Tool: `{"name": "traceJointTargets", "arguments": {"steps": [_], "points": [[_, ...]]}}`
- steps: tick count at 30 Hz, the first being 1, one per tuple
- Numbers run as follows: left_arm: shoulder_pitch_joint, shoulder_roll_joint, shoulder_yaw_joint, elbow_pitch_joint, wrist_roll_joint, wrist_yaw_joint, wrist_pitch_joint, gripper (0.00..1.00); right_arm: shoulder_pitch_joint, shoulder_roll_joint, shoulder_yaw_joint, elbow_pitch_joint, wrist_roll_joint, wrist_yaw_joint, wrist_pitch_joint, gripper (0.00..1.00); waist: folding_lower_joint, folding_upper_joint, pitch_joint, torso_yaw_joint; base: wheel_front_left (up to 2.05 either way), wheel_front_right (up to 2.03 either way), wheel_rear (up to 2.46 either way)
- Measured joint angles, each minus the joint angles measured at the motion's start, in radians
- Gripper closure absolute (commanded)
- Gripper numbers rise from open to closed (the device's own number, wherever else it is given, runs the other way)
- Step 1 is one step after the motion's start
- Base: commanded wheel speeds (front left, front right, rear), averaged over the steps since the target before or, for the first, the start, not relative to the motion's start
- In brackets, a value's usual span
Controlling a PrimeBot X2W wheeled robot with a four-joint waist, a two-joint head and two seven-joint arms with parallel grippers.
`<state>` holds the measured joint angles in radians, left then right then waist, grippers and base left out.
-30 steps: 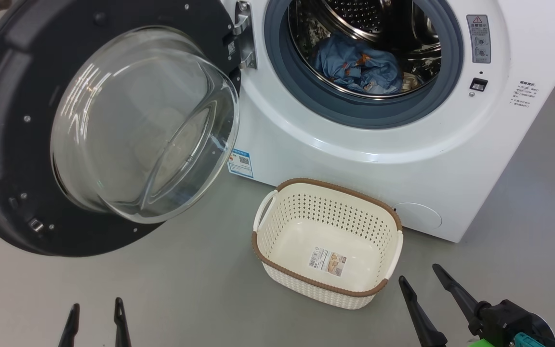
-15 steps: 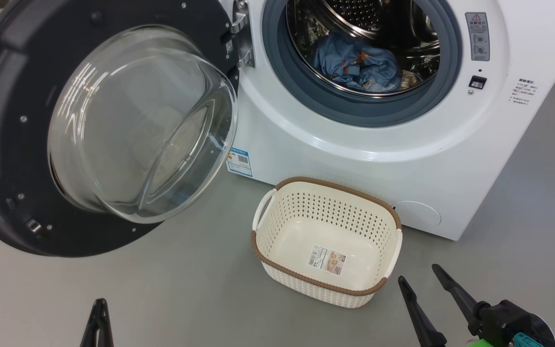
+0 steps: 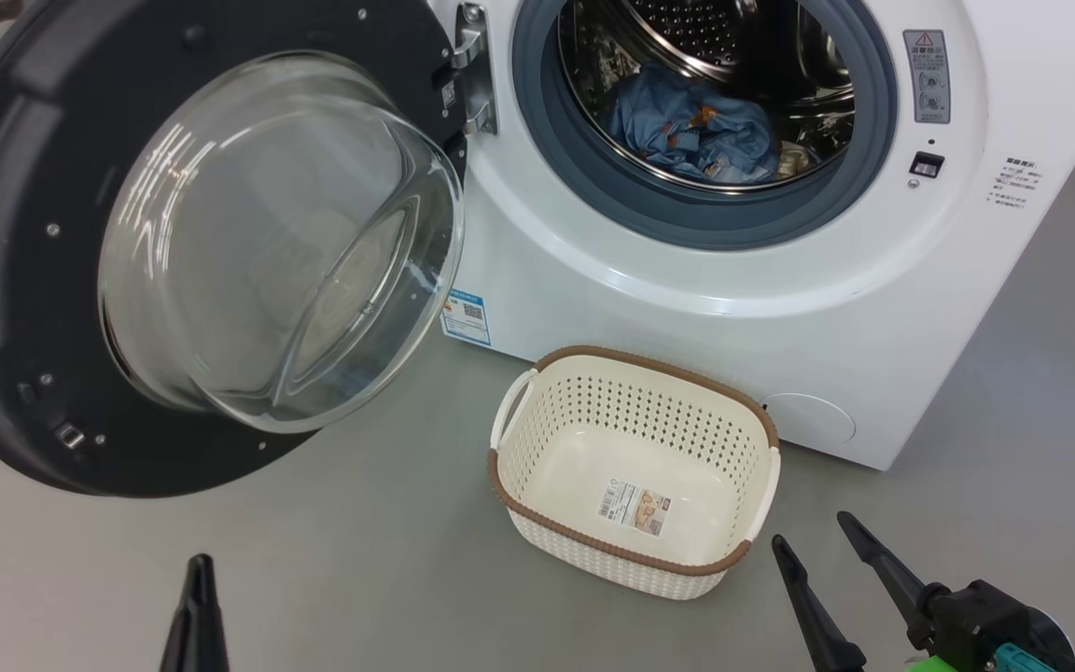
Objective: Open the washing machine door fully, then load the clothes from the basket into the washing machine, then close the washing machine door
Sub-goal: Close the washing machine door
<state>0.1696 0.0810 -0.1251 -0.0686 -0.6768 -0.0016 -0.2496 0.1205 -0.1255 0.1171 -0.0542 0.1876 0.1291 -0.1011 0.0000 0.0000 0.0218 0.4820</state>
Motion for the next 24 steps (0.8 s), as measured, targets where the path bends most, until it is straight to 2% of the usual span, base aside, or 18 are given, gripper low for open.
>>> {"name": "traceJointTargets", "arguments": {"steps": [3, 5, 7, 12, 17, 21, 24], "points": [[0.000, -0.022, 0.034, 0.000, -0.171, -0.060, 0.000, 1.00, 0.000, 0.000, -0.002, -0.001, 0.000, 0.000, 0.000, 0.00, 0.0000, 0.0000, 0.001, 0.000, 0.00, 0.00, 0.00], [0.000, -0.030, 0.053, -0.010, -0.345, -0.085, 0.000, 1.00, 0.000, 0.000, -0.003, -0.001, 0.000, 0.000, 0.000, 0.00, 0.0000, 0.0000, 0.003, 0.002, 0.00, 0.00, 0.00], [-0.001, -0.032, 0.075, -0.036, -0.518, -0.101, 0.000, 1.00, 0.000, 0.000, -0.004, -0.002, 0.000, 0.000, 0.000, 0.00, 0.0000, 0.0000, 0.005, 0.003, 0.00, 0.00, 0.00], [-0.026, -0.035, 0.179, -0.134, -0.819, -0.115, 0.005, 1.00, 0.000, 0.000, -0.009, -0.010, 0.000, 0.000, 0.000, 0.00, 0.0000, 0.0000, 0.013, 0.005, 0.00, 0.00, 0.00], [-0.063, 0.001, 0.334, -0.193, -1.004, -0.118, 0.035, 1.00, 0.000, -0.003, -0.020, -0.025, 0.000, 0.000, 0.004, 0.00, 0.0000, 0.0000, 0.029, 0.008, 0.00, 0.00, 0.00], [-0.126, 0.073, 0.462, -0.186, -1.112, -0.118, 0.064, 1.00, -0.001, -0.011, -0.027, -0.035, 0.000, 0.000, 0.012, 0.00, 0.0000, 0.0000, 0.045, 0.010, 0.00, 0.00, 0.00], [-0.185, 0.139, 0.528, -0.130, -1.176, -0.118, 0.095, 1.00, -0.003, -0.014, -0.030, -0.043, 0.000, 0.000, 0.014, 0.00, 0.0000, 0.0000, 0.055, 0.010, 0.00, 0.00, 0.00]]}}
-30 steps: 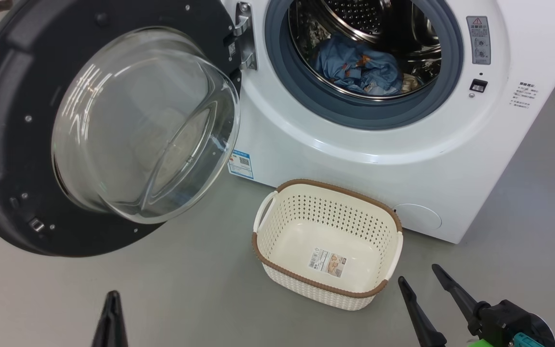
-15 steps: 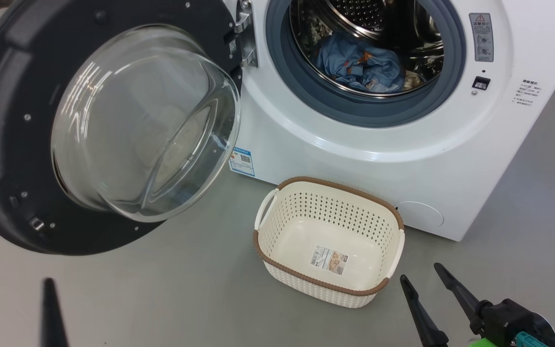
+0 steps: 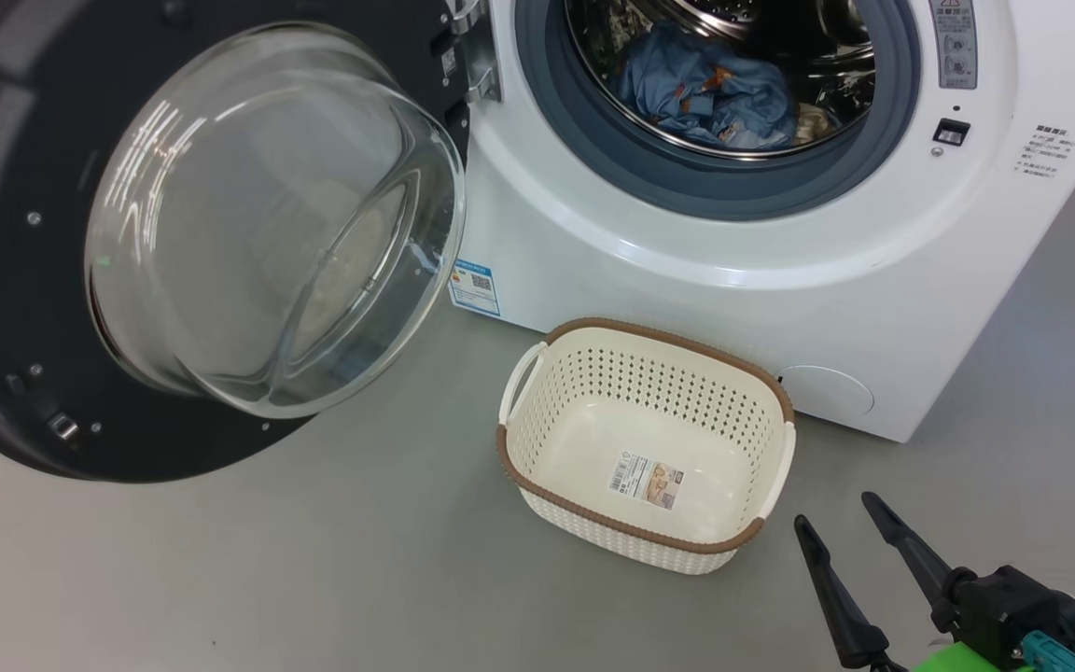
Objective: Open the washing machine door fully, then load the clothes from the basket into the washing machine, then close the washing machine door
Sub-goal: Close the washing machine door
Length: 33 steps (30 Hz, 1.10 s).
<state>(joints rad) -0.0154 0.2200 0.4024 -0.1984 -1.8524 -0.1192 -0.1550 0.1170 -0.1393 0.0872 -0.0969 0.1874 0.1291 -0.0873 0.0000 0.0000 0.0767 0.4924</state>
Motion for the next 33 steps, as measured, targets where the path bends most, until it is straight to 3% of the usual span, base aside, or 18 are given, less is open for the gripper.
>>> {"name": "traceJointTargets", "arguments": {"steps": [5, 13, 23, 33], "points": [[-0.093, 0.121, 0.051, 0.153, -0.045, 0.031, 0.053, 1.00, -0.011, -0.016, -0.001, -0.009, 0.000, 0.000, 0.010, 0.00, 0.0000, 0.0000, 0.012, -0.004, 0.00, 0.00, 0.00], [-0.260, 0.257, 0.072, 0.407, -0.113, 0.094, 0.138, 1.00, -0.022, -0.040, 0.003, -0.028, 0.000, 0.000, 0.031, 0.00, 0.0000, 0.0000, 0.033, -0.017, 0.00, 0.00, 0.00], [-0.395, 0.326, 0.034, 0.581, -0.126, 0.146, 0.206, 1.00, -0.053, -0.073, 0.007, -0.053, 0.006, 0.000, 0.051, 0.00, 0.0000, 0.0000, 0.078, -0.035, 0.00, 0.00, 0.00], [-0.452, 0.373, -0.078, 0.668, -0.111, 0.178, 0.330, 1.00, -0.082, -0.108, 0.021, -0.078, 0.008, 0.000, 0.068, 0.00, 0.0000, 0.0000, 0.131, -0.060, 0.00, 0.00, 0.00]]}}
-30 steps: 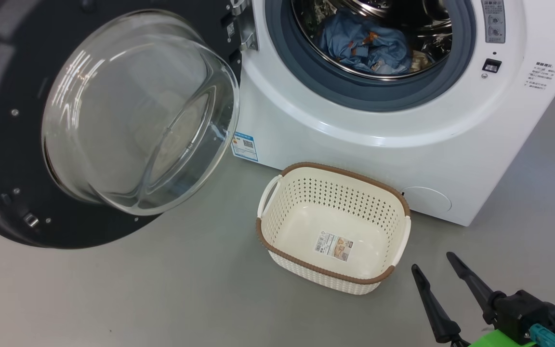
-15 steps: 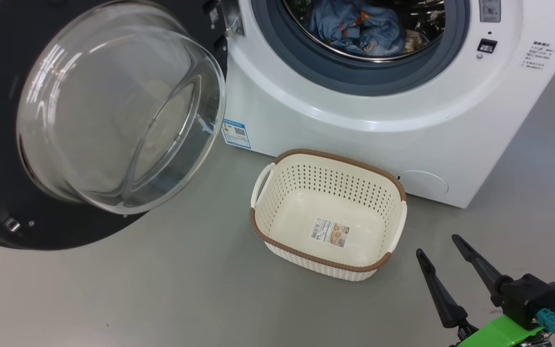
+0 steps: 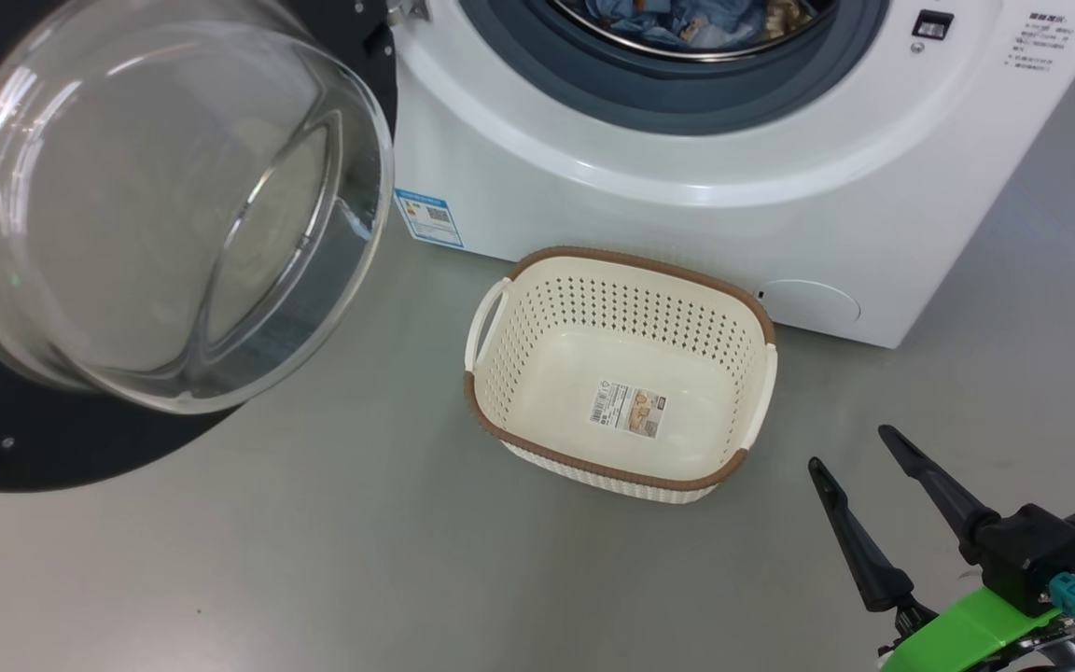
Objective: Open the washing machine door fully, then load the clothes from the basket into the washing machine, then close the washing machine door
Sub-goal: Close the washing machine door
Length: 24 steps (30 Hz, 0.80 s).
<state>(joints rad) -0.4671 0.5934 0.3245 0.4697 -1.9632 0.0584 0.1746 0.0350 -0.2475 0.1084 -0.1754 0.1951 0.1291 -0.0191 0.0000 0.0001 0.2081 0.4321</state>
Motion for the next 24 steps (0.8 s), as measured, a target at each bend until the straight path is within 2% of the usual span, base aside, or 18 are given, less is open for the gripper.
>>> {"name": "traceJointTargets", "arguments": {"steps": [11, 24], "points": [[0.000, 0.011, -0.056, 0.028, 0.029, 0.000, 0.087, 1.00, -0.021, -0.013, 0.005, -0.006, 0.002, 0.000, 0.001, 0.00, 0.0000, 0.0000, 0.042, -0.036, 0.00, 0.00, 0.00], [0.004, 0.018, -0.088, 0.024, 0.037, 0.000, 0.169, 1.00, -0.022, -0.015, 0.006, -0.006, 0.002, 0.000, 0.001, 0.00, 0.0000, 0.0000, 0.065, -0.038, 0.00, 0.00, 0.00]]}}
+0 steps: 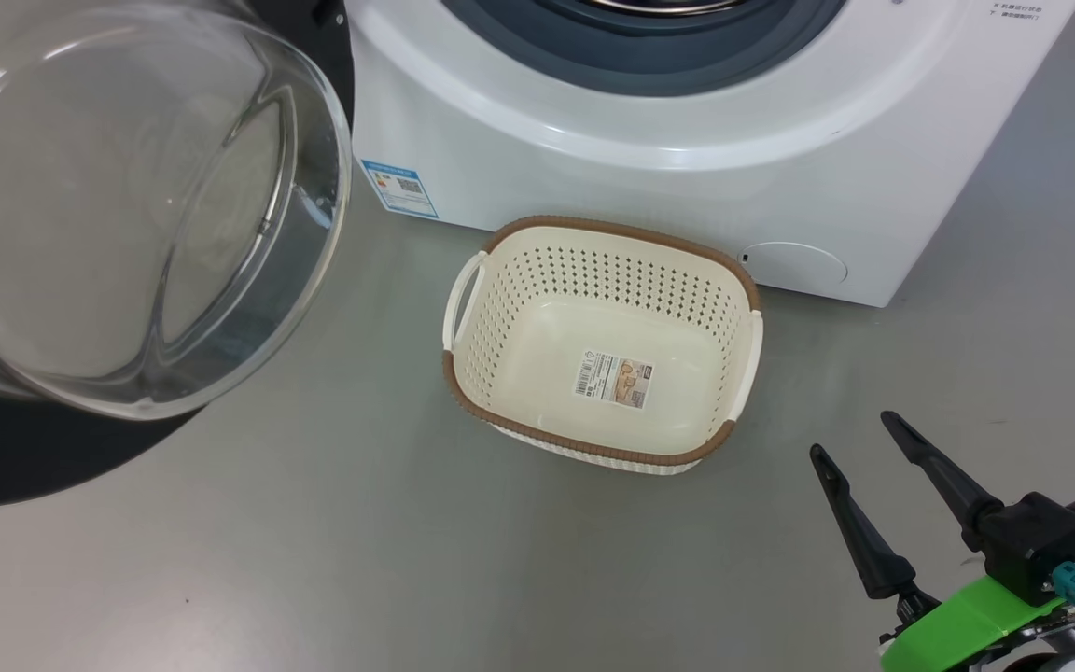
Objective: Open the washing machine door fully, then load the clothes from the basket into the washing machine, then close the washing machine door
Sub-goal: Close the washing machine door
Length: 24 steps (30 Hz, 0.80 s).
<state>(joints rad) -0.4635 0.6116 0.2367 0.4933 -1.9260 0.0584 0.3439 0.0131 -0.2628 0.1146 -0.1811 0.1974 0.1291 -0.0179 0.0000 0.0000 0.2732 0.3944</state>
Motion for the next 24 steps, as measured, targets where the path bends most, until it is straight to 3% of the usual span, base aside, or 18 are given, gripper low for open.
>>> {"name": "traceJointTargets", "arguments": {"steps": [24], "points": [[0.157, -0.023, 0.010, -0.199, -0.066, -0.043, 0.177, 1.00, -0.017, 0.012, -0.013, 0.011, 0.000, 0.000, -0.012, 0.00, 0.0000, 0.0000, -0.012, 0.029, 0.00, 0.00, 0.00]]}}
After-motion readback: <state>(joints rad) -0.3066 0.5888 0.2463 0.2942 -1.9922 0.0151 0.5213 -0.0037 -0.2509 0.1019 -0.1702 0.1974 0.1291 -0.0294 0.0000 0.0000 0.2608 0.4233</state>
